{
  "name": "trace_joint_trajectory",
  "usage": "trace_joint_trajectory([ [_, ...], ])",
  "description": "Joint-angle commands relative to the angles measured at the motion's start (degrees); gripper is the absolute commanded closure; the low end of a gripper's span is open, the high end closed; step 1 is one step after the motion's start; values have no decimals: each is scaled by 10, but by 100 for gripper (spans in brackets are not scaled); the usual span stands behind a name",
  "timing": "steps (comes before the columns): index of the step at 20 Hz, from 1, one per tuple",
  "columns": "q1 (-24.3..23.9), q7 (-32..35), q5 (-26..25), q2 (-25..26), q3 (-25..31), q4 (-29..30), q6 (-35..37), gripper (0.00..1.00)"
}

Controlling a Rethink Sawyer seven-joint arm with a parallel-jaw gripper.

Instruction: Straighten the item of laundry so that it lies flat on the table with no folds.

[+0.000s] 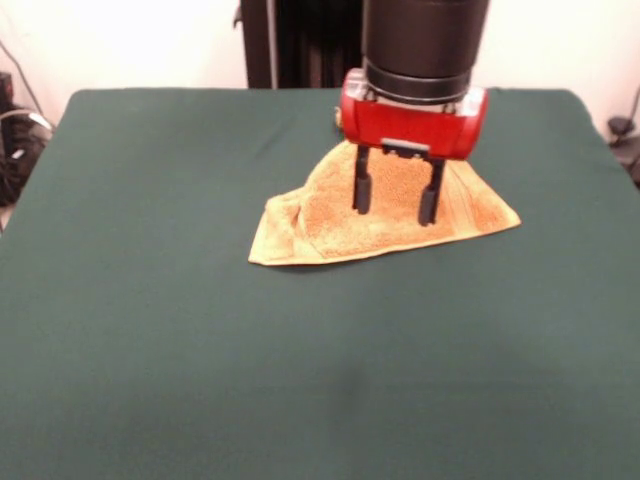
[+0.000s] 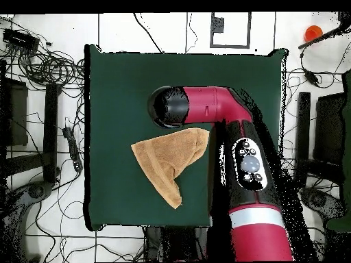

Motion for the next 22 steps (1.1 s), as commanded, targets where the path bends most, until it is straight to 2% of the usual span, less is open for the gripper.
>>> trace_joint_trajectory([
  [1, 32, 125, 43, 60, -15, 8, 59, 0],
  [22, 99, 213, 153, 98, -132, -29, 68, 0],
])
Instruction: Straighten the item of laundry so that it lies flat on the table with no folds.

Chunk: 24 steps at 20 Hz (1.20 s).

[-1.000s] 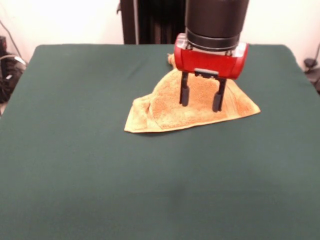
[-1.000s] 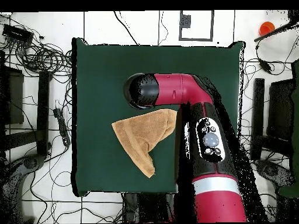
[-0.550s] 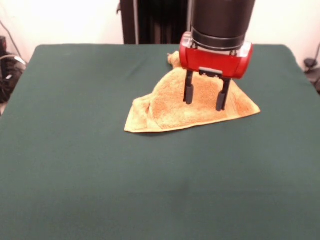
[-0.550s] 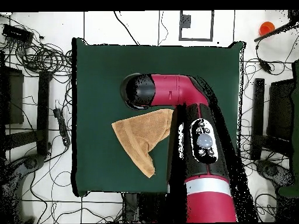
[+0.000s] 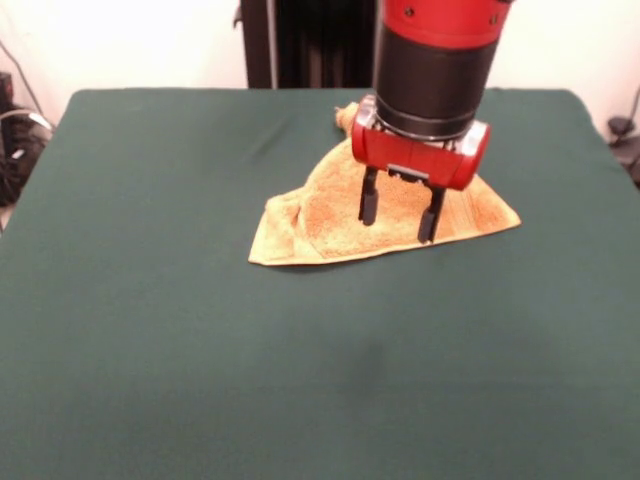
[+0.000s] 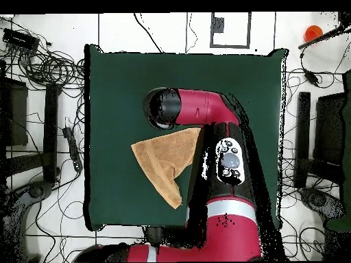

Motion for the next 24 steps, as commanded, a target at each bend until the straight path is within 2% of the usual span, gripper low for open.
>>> trace_joint_trajectory([
  [1, 32, 203, 55, 38, -25, 1, 66, 0],
  [6, 39, 208, 76, 42, -44, -4, 70, 0],
  [10, 35, 177, 84, 45, -38, -12, 76, 0],
  [16, 41, 169, 96, 40, -42, -20, 92, 0],
  [24, 57, 193, 119, 40, -55, -29, 100, 0],
])
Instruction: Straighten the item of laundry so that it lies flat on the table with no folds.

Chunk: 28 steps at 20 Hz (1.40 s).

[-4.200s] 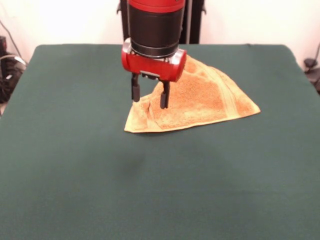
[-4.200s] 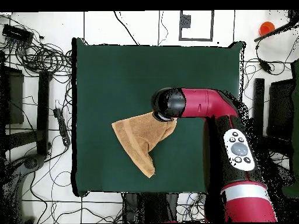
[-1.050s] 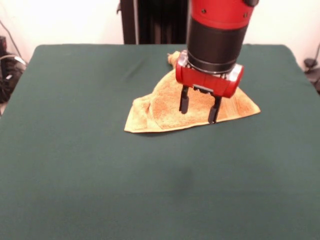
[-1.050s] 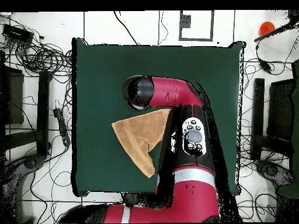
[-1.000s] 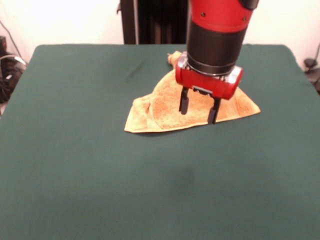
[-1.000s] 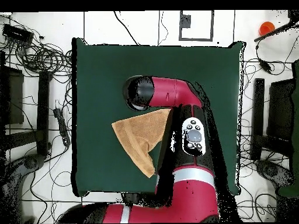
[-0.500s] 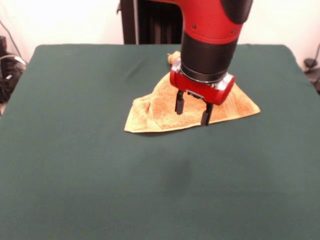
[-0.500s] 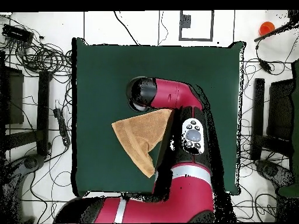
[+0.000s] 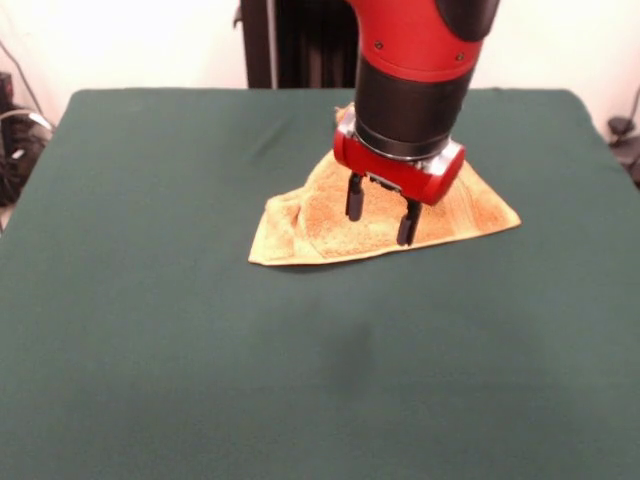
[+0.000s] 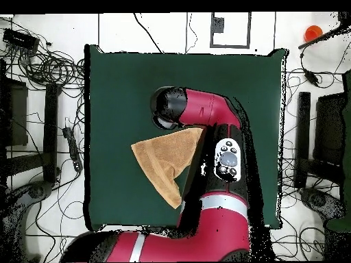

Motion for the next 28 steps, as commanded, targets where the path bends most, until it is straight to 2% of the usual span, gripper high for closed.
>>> trace_joint_trajectory([
  [1, 36, 158, 44, -1, 9, -8, 61, 0],
  [17, 62, 257, 131, 24, -45, -27, 51, 0],
  [24, 62, 263, 148, 30, -42, -32, 38, 0],
  [28, 72, 301, 164, 35, -49, -37, 38, 0],
])
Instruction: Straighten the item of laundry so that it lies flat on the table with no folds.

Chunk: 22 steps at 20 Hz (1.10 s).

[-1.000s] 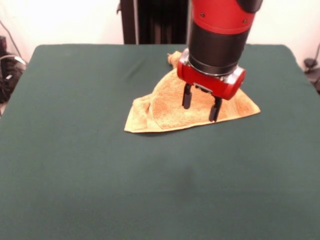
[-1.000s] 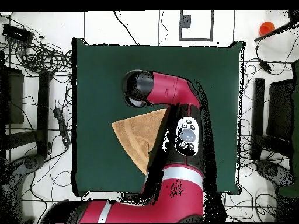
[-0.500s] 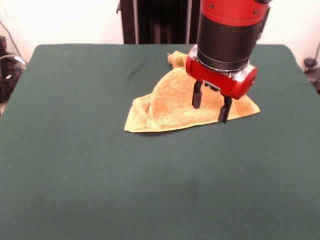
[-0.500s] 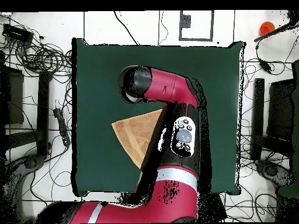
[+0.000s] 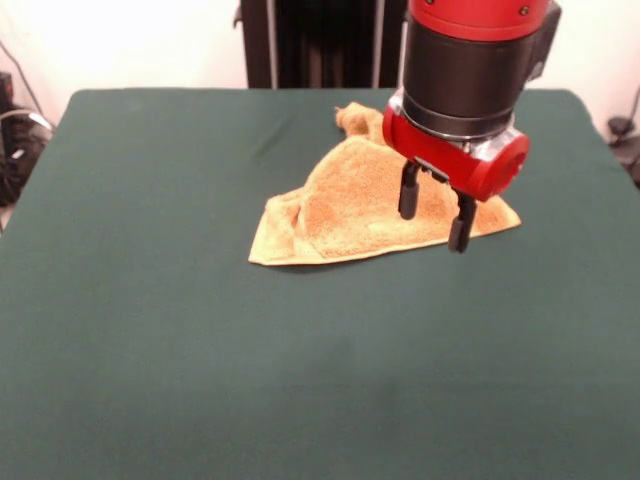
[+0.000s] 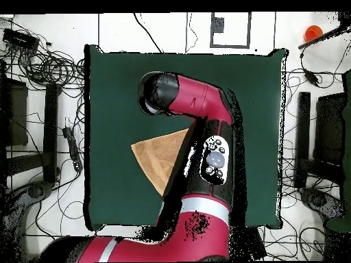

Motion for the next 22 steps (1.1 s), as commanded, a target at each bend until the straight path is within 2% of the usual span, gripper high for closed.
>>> trace_joint_trajectory([
  [1, 27, 201, 46, 23, 6, 11, 28, 0],
  [9, 27, 245, 62, 45, -17, -4, 33, 0],
  [16, 35, 269, 57, 65, -53, -47, 52, 0],
  [22, 34, 264, 69, 52, -41, -33, 67, 0],
])
